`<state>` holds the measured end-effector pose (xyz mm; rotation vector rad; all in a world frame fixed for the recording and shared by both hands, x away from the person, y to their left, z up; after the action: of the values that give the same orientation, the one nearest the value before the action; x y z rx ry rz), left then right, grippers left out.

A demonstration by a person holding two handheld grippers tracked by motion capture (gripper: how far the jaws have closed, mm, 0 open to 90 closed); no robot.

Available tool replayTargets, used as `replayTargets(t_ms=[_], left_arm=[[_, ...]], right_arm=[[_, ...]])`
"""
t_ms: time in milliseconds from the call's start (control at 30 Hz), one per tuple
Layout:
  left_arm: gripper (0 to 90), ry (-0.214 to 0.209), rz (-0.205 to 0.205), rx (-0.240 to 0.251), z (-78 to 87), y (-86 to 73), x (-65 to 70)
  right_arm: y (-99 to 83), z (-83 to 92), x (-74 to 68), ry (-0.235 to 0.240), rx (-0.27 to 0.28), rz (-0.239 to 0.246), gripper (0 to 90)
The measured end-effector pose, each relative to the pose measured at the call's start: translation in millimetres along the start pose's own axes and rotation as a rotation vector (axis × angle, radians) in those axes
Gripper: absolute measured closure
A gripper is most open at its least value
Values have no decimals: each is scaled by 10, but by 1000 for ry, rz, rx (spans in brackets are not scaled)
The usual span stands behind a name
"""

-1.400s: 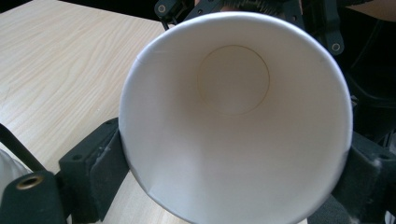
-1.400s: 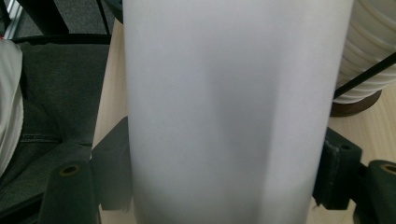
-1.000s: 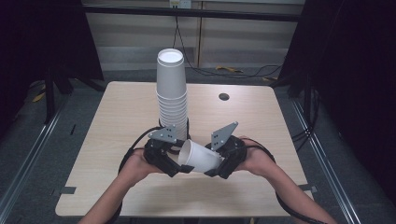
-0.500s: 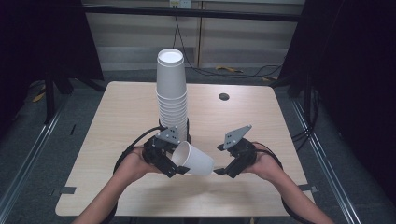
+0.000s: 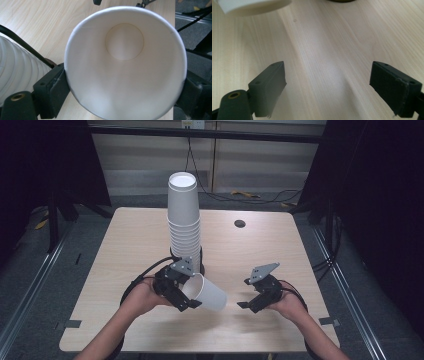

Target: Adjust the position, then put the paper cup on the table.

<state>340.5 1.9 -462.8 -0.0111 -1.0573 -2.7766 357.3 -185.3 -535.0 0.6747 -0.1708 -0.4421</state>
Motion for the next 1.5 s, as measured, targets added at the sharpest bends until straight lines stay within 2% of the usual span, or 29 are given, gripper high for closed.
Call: replayTargets(t_ms=[100,267,567,800,900,1000,1167,1233,1500], left_arm=[[114,4,-7,-21,2,-16,7],[113,8,-5,-37,-5,-39,0],[107,10,-14,-89,-42,-67,13],[106,3,-28,-144,-54,-69,19],[105,7,-32,-163,-70,-68,11],[103,8,-39,-186,-91,-72,9],[100,17,-46,-205,-114,-69,8],[98,22,-59,-227,-122,-80,-2],[90,35,-74,-242,-158,-83,-1]], right_arm=[[-70,-17,42,-23,12,-42,130],[-130,-39,100,-63,25,-74,130],[-270,-93,161,-93,48,-123,131],[-343,-116,176,-107,55,-136,129],[-406,-139,193,-127,39,-133,128],[-439,-141,206,-131,68,-160,122],[-455,-134,208,-138,85,-171,116],[-460,-134,209,-142,90,-174,113],[-464,-132,209,-147,92,-179,113]])
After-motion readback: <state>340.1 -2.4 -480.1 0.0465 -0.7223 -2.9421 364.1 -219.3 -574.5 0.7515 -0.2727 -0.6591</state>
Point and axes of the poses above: each handheld gripper's, and its own axes: z roughly backward along the jaws, y roughly out of its top, x roughly to its right, the point moved 10 cm from there along -z, roughly forward along the jaws
